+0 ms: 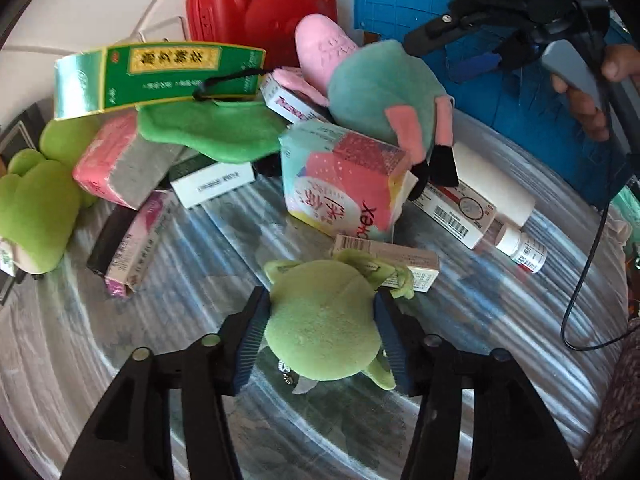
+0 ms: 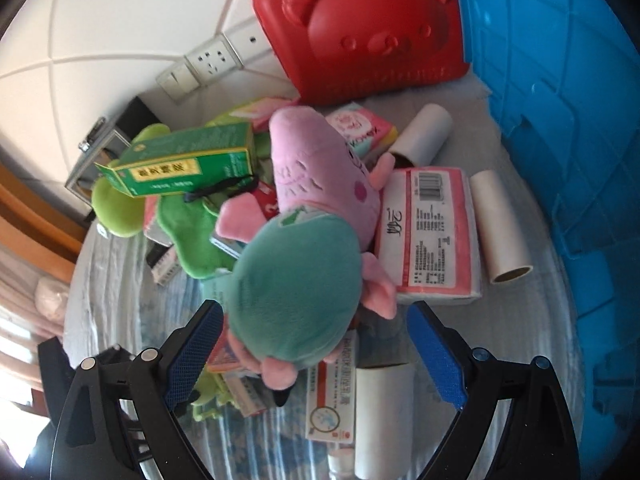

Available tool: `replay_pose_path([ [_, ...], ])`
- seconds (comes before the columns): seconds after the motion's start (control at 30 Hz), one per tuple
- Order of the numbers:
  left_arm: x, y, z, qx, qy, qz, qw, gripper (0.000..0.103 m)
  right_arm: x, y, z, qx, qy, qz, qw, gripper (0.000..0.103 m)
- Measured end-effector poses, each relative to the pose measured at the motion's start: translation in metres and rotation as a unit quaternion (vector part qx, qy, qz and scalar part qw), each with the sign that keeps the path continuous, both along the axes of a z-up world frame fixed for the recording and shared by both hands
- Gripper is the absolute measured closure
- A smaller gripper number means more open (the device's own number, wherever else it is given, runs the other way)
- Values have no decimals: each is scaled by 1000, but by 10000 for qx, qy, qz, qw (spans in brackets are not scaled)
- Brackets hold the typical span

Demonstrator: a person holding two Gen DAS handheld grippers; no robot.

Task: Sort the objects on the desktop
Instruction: 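Grasp the green ball plush with the left tool while the right tool grasps the pink-and-teal pig plush, then carry both plushes over the blue bin and open both tools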

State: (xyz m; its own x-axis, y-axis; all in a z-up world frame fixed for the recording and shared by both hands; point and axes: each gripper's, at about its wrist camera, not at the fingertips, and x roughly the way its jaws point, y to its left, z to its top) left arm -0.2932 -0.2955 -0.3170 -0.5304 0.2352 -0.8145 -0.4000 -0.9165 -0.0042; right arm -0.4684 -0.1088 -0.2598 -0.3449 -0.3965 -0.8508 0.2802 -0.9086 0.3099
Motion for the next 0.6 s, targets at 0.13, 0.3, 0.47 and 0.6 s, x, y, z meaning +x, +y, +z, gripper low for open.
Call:
replay_pose_path([
  [0.13, -6, 9, -20, -315, -199, 89, 9993, 29, -11, -5, -13, 67, -233, 4, 9997, 4],
  [0.3, -11, 17, -32, -254, -316, 230, 9989, 29, -19, -24, -18, 238, -188, 76, 9995, 3],
  [0.47, -8, 27, -33, -442, -172, 317, 9984, 28, -34, -48, -36, 513, -345, 50, 9981, 3],
  [0.6, -7, 23, -36, -215, -318, 587, 9975, 28, -46, -48, -50, 432, -317, -264, 9982, 12],
])
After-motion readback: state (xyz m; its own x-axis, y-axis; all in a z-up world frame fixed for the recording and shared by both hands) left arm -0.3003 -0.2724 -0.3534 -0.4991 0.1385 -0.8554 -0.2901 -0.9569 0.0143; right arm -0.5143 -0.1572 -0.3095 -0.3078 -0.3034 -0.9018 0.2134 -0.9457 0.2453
